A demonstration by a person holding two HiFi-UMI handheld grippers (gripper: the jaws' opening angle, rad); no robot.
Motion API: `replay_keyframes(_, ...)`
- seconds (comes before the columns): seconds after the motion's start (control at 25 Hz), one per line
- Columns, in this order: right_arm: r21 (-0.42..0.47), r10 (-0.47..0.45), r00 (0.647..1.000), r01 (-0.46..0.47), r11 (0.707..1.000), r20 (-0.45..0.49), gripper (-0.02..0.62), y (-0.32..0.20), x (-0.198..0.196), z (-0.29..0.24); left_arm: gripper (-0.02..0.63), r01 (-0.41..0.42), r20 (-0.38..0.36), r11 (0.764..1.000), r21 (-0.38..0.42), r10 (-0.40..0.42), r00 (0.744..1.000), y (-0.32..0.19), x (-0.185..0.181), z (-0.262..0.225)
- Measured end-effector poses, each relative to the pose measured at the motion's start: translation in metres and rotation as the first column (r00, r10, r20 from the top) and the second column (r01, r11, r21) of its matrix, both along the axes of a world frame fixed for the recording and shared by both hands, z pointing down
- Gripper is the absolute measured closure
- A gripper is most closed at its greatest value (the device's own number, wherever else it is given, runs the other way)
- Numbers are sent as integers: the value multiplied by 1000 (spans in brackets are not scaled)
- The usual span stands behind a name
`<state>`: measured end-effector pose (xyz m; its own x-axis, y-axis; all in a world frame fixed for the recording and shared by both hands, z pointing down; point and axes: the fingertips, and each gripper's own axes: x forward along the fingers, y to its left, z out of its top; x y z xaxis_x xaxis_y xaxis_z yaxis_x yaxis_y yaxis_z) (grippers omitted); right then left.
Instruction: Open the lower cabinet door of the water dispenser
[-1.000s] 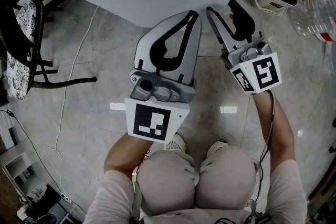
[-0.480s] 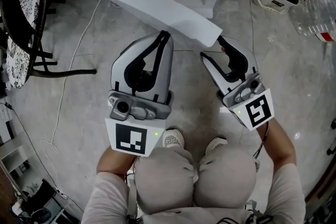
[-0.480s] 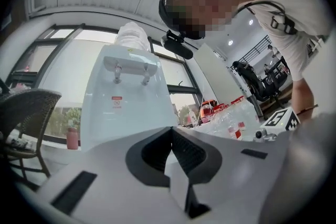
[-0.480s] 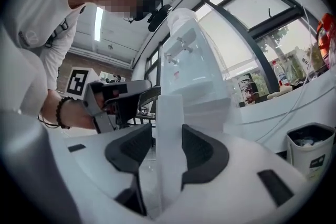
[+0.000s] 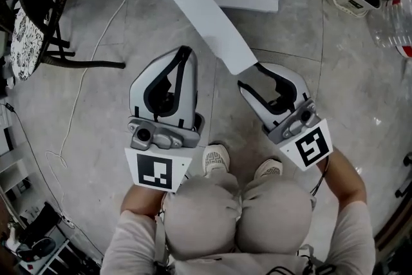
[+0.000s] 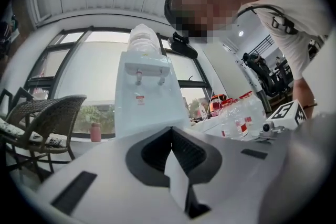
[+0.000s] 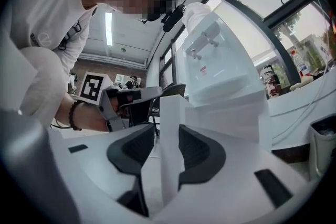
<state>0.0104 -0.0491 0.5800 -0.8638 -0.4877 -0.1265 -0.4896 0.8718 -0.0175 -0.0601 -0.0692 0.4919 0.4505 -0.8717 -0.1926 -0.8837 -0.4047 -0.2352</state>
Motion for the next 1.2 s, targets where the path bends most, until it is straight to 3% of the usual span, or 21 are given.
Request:
replay_keyframes(0.28,-41,-148,989,148,988,2,476,35,-53,1,603,79,-3,997,-7,-79,997,20,-32,-9)
replay_keyframes(0.56,-54,-310,951,309,950,-10,485,59,-114,1,603,152,2,988,6,-152,988,37,-71,-19)
replay_keyframes(0.92,-62,-394,919,395,916,27,485,65,-173,0,603,249,9,968,-2,-249,968,54,-119,-20)
replay_keyframes(1.2,-33,-436,899,437,899,42,485,64,-207,0,603,279,22,960,8,-279,960,57,-135,-15)
